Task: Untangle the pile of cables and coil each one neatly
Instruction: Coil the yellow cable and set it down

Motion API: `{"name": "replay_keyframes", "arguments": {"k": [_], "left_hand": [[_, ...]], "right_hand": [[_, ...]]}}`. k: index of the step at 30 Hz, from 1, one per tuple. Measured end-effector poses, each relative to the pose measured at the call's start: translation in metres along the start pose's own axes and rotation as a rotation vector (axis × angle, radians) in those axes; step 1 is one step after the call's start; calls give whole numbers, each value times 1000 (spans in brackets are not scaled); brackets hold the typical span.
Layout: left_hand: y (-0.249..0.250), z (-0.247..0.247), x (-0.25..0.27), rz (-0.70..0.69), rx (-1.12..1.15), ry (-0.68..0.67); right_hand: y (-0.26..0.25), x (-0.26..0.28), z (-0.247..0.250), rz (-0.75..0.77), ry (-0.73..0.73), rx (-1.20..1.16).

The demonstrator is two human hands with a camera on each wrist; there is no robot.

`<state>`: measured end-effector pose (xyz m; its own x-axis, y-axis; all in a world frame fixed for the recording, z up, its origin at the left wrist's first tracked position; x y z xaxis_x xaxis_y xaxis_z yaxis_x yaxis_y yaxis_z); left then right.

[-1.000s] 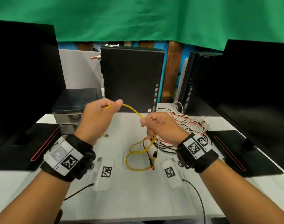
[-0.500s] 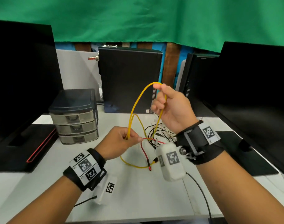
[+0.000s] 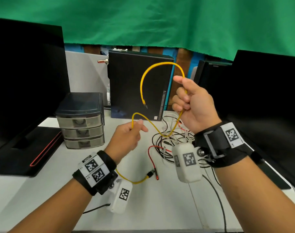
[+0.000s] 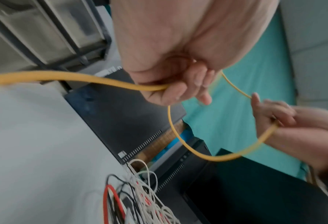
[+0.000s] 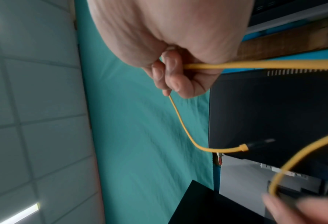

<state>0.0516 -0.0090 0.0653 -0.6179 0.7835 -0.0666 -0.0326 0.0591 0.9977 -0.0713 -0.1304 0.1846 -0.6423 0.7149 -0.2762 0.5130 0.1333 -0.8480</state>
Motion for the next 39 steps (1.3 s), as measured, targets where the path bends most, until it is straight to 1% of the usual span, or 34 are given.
{"name": "replay_keyframes", "arguments": {"k": [1,2,4,5,6,7,8,9,10,11,12,13,14,16,18,19,20,21,22,23,24,26,27,31,33,35,37,39], "left_hand": [[-2,14,-5,33,-12,50],[-4,30,-11,49,-77,113],[-7,61,-21,60,-321,240],[-8,73,-24,77,-438,273],[-6,79,-24,77,-494,290],[1,80,-22,43,-491,301],[13,76,-16,-26,-439,301],[27,70,-10,-103,-334,277],[38,60,-3,-139,-209,237],[44,50,2,-130,-76,184],[47,41,6,-87,26,118],[48,33,9,-51,99,59],[50,29,11,-60,112,30],[57,31,15,-94,71,57],[57,31,18,-63,20,84],[56,27,20,-28,2,65],[53,20,22,3,-21,21],[51,13,25,37,-46,-25],[49,7,27,60,-63,-60],[49,2,30,76,-70,-79],[48,0,31,90,-57,-88],[49,-1,33,126,-1,-96],[49,0,33,142,14,-100],[41,-3,33,168,5,-116],[40,-11,34,182,56,-182],[42,-22,37,182,122,-262],[47,-31,41,142,163,-311],[52,-39,43,99,205,-328]], "right_hand": [[-4,-2,4,13,17,1],[-7,-4,8,27,31,11],[-12,-5,14,54,32,85],[-11,-4,13,57,11,149],[-7,-2,10,49,-26,227],[-2,0,5,32,-72,315],[5,4,-2,16,-123,407],[13,8,-10,5,-174,501],[22,12,-17,2,-218,591],[29,16,-23,2,-247,663],[35,17,-26,6,-253,712],[39,17,-27,15,-233,745],[41,14,-24,34,-194,786],[37,5,-12,93,-83,934],[35,2,3,144,-5,1189],[35,5,3,188,-38,1298],[38,11,-5,273,-127,1338],[43,19,-17,368,-239,1295],[47,28,-28,431,-343,1195],[51,36,-35,444,-398,1070],[53,39,-35,427,-401,954],[56,42,-24,360,-332,767],[57,43,-15,315,-297,711],[67,46,28,96,-198,569],[67,48,54,56,-154,588],[68,51,82,82,-95,694],[73,58,105,104,-20,763],[85,68,119,98,0,811]]}}
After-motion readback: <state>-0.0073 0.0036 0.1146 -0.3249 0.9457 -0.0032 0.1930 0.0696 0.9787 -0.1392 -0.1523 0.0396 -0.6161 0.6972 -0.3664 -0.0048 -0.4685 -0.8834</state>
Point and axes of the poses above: each hand's wrist, its own x-axis away from the middle knuckle, its own z-axis out of the back of the hand, y = z × x, the point moved 7 cm from there along -x, towards the middle knuckle, and after that the axes turned 4 degrees about z, right-handed, at the moved point
